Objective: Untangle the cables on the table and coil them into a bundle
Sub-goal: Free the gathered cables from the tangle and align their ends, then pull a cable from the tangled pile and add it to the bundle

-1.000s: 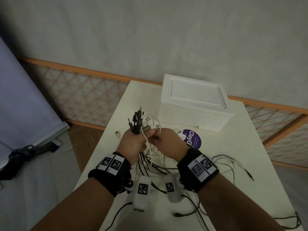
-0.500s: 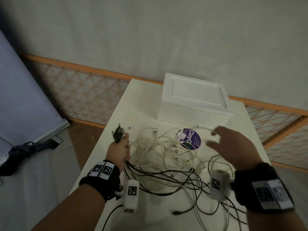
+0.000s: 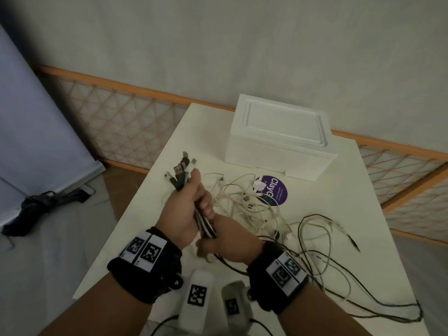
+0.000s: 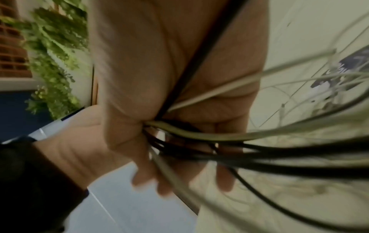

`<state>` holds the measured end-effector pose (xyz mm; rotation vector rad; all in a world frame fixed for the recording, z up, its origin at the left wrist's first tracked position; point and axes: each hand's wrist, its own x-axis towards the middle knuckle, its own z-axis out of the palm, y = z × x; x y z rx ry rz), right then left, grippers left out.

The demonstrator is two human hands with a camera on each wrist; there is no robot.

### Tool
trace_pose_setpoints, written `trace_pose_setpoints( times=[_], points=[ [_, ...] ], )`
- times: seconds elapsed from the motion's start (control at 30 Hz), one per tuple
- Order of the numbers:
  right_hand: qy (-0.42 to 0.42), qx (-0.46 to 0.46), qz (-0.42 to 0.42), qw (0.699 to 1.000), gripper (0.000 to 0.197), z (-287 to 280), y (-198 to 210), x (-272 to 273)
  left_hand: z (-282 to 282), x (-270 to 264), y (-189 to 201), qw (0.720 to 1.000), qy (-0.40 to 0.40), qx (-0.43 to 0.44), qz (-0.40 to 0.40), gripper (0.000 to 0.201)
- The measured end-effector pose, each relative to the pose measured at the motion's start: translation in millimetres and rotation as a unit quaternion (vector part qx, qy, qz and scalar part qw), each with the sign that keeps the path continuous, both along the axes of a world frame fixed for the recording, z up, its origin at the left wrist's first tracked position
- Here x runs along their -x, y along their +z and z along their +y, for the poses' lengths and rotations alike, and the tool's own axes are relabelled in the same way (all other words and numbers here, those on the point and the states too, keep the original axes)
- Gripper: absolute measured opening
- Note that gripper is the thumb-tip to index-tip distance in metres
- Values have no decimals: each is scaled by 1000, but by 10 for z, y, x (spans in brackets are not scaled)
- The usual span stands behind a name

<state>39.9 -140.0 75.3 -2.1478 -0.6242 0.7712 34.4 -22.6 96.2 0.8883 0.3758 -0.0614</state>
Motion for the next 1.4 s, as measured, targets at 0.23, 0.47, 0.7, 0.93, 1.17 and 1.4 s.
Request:
trace_pose_setpoints(
  times=[0.23,0.47,0.7,0.93,1.17,1.4],
  points=[
    [63,248,-190,948,13,-1085,-318,113,529,225,-243,984,153,72,61,61],
    [26,317,-129,939,42,-1912,-540,94,489,616,-981,952,238,64,181,49],
    [77,298,-55,950,86,-1680,-528,-56,218,641,-1371,940,255,49,221,39],
    [186,151,-163,957,41,-309,-697,-125,364,441,-1305,942,239,24,234,23],
    [153,337,-194,909,28,-115,-1022,-525,664,267,-1312,954,179,-18,238,28],
    [-93,111,-193,970,13,-412,-526,-872,612,114,-1176,971,102,27,212,26]
  ],
)
